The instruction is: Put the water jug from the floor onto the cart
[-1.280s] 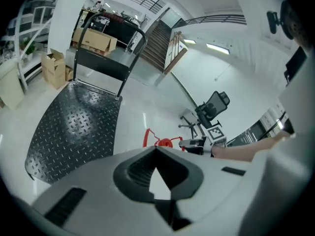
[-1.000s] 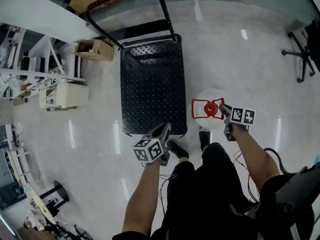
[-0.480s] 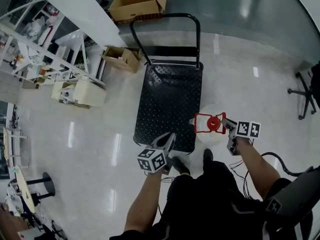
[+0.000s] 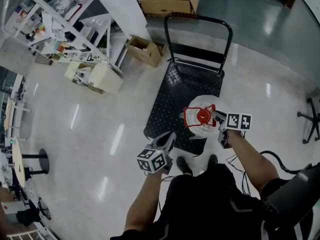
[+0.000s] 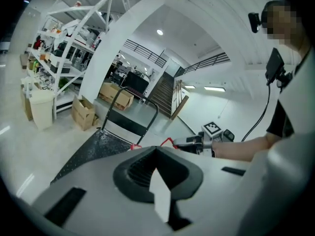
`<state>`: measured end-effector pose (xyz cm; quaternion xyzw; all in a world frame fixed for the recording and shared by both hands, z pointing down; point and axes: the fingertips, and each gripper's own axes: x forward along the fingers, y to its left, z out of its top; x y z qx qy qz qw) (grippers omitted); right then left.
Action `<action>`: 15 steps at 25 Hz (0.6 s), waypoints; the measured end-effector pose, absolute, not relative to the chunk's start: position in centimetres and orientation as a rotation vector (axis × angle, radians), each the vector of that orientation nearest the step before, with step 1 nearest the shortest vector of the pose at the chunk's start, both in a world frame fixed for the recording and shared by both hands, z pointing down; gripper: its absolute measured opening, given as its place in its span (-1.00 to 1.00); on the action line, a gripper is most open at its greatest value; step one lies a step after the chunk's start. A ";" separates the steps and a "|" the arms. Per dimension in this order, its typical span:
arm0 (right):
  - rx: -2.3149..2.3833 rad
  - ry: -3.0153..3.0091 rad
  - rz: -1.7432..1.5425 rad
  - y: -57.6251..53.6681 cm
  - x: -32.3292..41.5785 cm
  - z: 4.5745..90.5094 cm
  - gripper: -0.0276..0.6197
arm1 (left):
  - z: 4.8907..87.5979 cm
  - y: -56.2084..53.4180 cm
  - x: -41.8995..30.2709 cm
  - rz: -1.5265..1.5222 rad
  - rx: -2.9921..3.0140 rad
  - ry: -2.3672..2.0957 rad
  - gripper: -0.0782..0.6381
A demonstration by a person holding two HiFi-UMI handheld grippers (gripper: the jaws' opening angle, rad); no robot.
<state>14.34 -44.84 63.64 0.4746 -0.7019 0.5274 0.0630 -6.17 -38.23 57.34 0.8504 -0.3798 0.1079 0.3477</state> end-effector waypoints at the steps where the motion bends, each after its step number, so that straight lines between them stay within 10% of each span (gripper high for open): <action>1: 1.414 -2.131 1.593 -45.9 12.7 63.6 -0.66 | 57.2 -38.3 -7.4 0.270 2.196 -1.004 -0.80; 15: 1.158 -2.171 1.580 -51.9 -6.0 68.0 -0.66 | 58.6 -35.1 -22.3 0.235 2.051 -1.232 -0.80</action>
